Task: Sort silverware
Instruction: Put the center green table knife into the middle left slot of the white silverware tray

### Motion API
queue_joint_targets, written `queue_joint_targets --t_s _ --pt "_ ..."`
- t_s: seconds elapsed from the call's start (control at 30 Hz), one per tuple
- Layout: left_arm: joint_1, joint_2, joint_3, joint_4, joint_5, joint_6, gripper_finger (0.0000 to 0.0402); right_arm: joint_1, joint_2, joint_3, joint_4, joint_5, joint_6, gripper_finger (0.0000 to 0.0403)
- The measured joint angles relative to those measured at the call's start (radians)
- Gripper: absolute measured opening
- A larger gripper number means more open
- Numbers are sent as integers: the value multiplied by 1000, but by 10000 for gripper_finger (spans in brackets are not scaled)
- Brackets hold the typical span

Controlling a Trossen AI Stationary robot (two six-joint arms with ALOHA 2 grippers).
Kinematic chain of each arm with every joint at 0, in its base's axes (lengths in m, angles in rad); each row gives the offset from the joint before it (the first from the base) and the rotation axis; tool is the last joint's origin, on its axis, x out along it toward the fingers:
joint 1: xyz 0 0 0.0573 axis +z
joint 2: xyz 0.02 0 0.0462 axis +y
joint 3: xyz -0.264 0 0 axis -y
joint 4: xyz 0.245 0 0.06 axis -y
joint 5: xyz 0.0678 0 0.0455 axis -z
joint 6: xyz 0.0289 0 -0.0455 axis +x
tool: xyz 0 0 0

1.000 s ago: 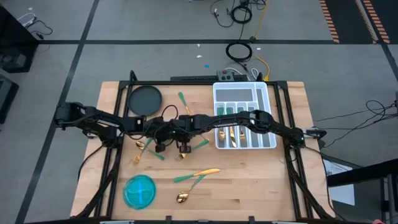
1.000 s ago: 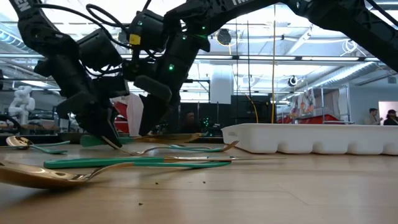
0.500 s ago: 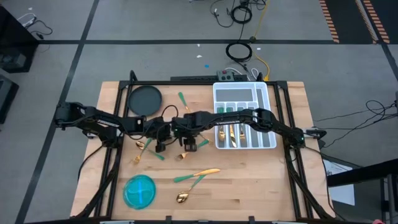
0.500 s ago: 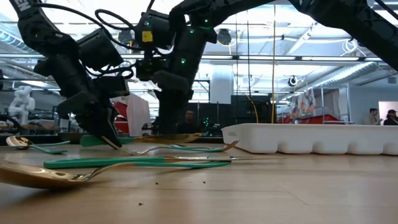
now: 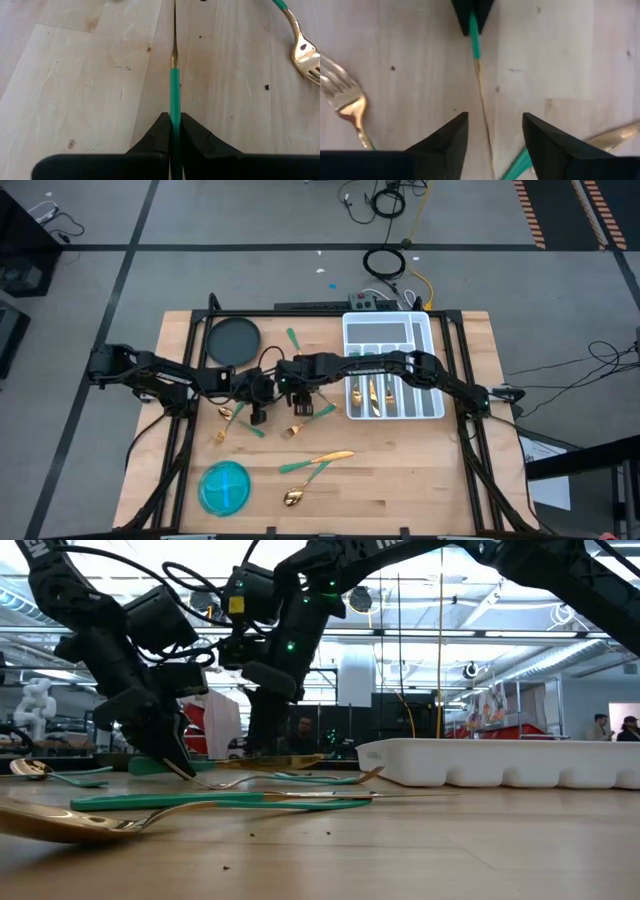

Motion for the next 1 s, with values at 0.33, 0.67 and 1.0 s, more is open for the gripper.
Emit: queue_joint_targets --t_s 0.33,0.67,1.0 --pt "0 0 0 0 -2 2 21 -8 29 -14 20 -55 -20 171" --pt "0 0 0 2 -3 5 21 -35 31 -45 -40 -51 5 190" --pt "0 0 0 6 -5 0 21 -30 33 -48 -70 -40 -34 7"
